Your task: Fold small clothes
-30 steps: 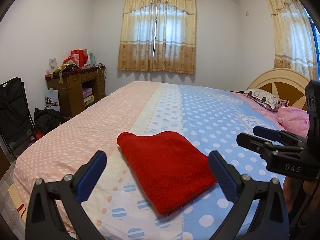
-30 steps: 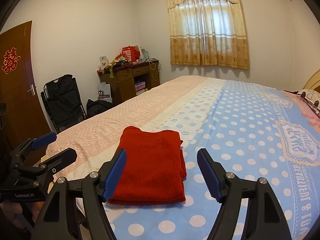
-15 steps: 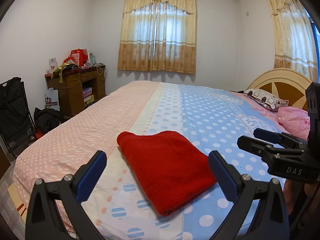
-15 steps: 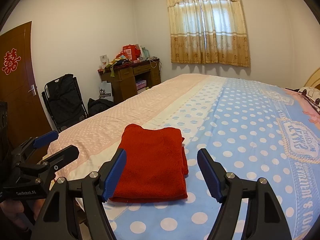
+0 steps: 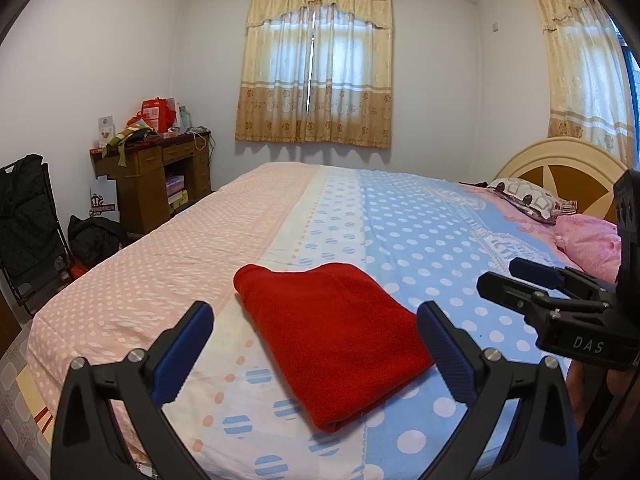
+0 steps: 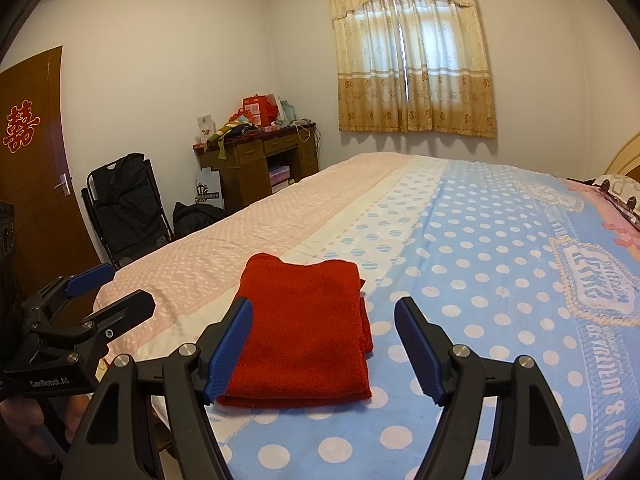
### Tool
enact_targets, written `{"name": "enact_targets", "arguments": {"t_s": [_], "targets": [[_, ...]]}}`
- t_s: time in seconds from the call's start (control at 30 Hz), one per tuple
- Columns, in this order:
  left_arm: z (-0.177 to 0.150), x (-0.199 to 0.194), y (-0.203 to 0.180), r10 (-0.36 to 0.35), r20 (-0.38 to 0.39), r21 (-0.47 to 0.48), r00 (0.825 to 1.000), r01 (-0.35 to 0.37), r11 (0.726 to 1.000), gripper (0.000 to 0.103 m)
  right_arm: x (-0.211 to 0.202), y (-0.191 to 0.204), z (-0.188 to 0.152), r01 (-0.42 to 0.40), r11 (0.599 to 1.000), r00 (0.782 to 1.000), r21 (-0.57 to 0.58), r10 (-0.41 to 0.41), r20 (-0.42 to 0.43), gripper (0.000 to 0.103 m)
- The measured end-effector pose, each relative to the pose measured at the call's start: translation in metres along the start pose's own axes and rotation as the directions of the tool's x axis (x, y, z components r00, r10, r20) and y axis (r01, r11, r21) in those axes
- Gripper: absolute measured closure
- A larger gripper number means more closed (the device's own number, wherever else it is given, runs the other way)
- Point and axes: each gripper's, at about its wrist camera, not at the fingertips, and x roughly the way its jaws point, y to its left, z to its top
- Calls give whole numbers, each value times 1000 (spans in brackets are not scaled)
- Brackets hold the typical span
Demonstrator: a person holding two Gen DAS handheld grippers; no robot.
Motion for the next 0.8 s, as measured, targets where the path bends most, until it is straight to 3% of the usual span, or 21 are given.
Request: {"name": "enact_targets", "arguments": {"t_s": [0.8], "targets": [[3, -1, 6, 90, 22, 1, 996, -90, 996, 0, -4, 5, 1, -7, 1000, 1000, -14, 7, -5, 29]]}}
